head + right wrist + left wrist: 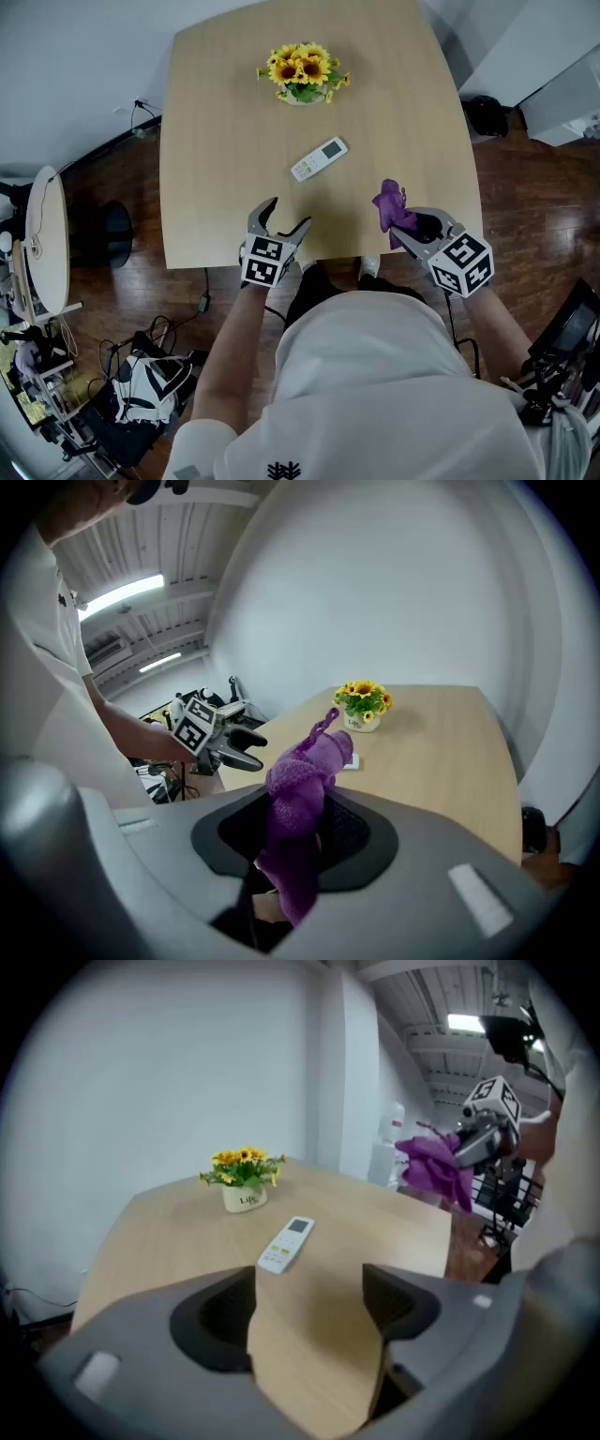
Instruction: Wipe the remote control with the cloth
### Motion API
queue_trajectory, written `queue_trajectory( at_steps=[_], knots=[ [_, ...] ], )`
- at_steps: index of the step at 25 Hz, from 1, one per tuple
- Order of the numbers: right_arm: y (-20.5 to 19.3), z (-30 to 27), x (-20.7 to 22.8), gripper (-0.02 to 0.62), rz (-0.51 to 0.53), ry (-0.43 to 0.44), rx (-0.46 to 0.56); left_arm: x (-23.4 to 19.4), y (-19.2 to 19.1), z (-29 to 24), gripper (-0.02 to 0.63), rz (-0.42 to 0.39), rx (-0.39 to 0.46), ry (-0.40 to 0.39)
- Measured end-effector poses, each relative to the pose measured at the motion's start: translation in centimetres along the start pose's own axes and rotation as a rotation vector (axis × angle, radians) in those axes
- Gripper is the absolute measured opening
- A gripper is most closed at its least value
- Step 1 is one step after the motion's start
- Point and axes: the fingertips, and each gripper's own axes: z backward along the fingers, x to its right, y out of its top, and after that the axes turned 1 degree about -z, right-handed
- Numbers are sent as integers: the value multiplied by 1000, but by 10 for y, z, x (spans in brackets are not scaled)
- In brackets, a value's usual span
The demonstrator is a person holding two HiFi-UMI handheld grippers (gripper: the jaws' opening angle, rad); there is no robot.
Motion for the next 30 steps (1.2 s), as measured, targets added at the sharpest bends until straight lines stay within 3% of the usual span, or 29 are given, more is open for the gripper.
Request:
queue_trajectory(
  at_steps=[7, 19, 25, 27, 30],
  knots=[
    [8, -18, 5, 126, -44, -34, -62, -40, -9, -73, 421, -10, -38, -79],
    [11, -27, -6, 126, -114, -141, -165, -44, 0, -144, 426, -180, 23, -172],
    [11, -26, -7, 126, -124, -160, -204, -41, 2, -145, 387, -246, 34, -135],
    [12, -30, -7, 126, -121, -157, -210, -38, 4, -147, 273, -269, 36, -143],
    [18, -36, -8, 126, -112, -147, -207, -37, 4, -149, 273, -264, 22, -162]
  ],
)
